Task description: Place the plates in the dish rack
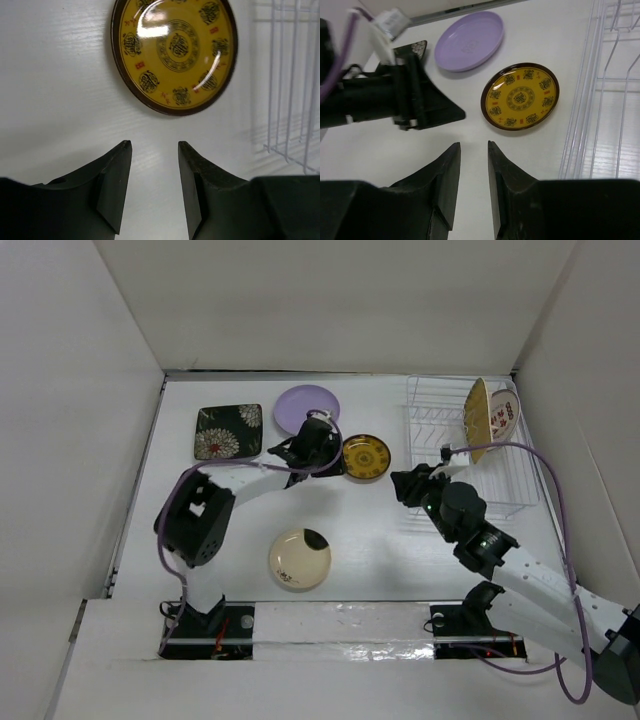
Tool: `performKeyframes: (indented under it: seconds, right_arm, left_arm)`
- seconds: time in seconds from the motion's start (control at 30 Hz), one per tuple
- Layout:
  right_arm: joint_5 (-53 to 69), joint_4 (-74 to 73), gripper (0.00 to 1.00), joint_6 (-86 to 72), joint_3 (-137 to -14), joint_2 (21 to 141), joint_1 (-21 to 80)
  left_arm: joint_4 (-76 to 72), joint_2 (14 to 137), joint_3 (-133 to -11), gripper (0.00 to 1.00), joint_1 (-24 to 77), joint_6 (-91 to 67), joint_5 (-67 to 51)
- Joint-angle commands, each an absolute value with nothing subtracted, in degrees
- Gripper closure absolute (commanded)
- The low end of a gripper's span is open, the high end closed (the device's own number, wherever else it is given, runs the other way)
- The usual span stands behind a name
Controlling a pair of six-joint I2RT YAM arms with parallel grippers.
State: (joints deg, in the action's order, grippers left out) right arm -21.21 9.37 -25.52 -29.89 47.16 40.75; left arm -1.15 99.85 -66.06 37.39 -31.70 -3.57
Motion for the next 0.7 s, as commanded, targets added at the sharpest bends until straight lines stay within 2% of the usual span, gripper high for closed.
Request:
performKeyframes:
  seconds: [0.0,0.27,0.37,0.47,0.67]
  right_arm:
    - [-18.46,14.94,0.63,-26.28,-28.57,43.07,41.22]
    - [-14.07,16.08,0.62,-26.28,-26.11,41.13,40.17]
    - [-12.75,16.52,0.62,-26.72,-25.05,40.78,38.94]
    - [-11.34,16.43,0.62,-26.89,-24.7,40.43,37.35]
    - [-8.88,16.78,0.61,-27.07,-24.26,40.69,34.81]
  left_arm:
    - [-3.86,105.43,-71.88,0.61,37.35,-35.77,-0.71]
    - [-3.42,118.99,-81.12,0.62,36.83,-39.11,4.92]
    - [-6.14,120.75,-81.04,0.68,36.3,-40.51,5.27]
    - [-7.9,121.46,-80.42,0.99,36.3,-41.13,6.41]
    - [-13.53,112.96,-69.28,1.0,36.3,-41.84,8.86]
